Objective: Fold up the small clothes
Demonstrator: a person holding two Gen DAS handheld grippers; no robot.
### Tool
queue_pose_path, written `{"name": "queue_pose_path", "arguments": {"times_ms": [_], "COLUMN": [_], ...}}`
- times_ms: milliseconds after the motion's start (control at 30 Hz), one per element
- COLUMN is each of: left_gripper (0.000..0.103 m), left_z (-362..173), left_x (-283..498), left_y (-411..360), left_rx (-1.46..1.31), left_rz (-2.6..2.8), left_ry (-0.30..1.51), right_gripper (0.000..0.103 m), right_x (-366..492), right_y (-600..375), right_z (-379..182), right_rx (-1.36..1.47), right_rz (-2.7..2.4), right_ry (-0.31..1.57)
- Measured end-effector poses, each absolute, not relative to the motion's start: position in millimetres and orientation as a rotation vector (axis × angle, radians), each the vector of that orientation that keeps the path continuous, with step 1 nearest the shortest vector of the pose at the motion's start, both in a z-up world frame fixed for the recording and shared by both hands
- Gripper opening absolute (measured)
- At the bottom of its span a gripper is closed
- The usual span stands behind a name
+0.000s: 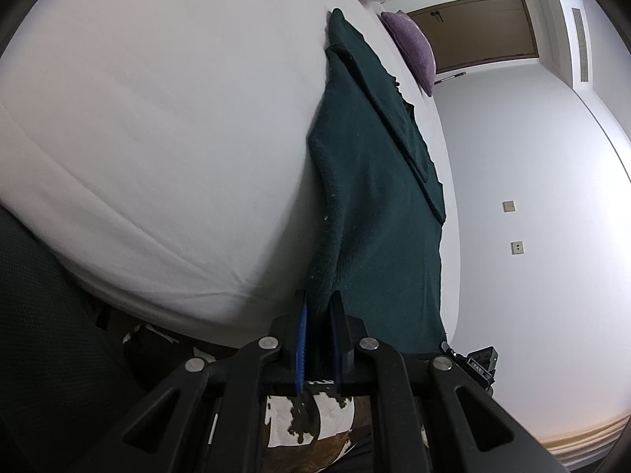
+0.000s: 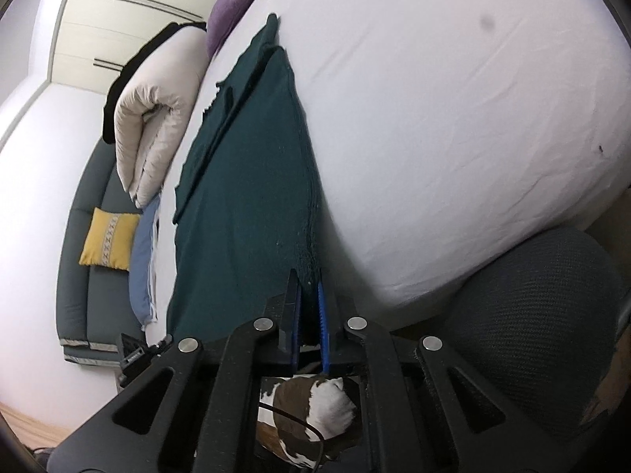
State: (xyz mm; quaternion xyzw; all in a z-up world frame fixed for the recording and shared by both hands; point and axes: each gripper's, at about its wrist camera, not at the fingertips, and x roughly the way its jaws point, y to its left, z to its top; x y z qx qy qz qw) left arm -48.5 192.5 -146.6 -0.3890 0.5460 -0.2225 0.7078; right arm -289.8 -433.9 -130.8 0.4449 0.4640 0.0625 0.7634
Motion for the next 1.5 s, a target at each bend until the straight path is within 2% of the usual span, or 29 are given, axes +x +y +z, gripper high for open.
{"name": "queue_pose_path", "arguments": {"times_ms": [233, 533, 1000, 1500], "left_gripper": [0.011, 0.011, 0.01, 0.01], "left_z": [-128, -99, -65, -61], "left_x": [-51, -36, 32, 106], "left_y": [192, 189, 180, 170], "left_rx": [-0.876, -0.941, -0.983, -0.947], "left_rz": [-0.521, -0.563, -0.576, -0.52], "left_ry": [1.164, 1.075, 0.972, 0.958], "right_gripper": [0.006, 0.006, 0.006, 0.006], "right_x": [-287, -262, -171, -71], "right_y": [-438, -432, -440, -452], "right_z": [-119, -77, -14, 8], "right_rx": [0.966, 0.965, 0.998, 0.949], "right_rz": [0.166, 0.228, 0.266, 0.227], "right_ry": [0.985, 0.9, 0.737, 0.697]}}
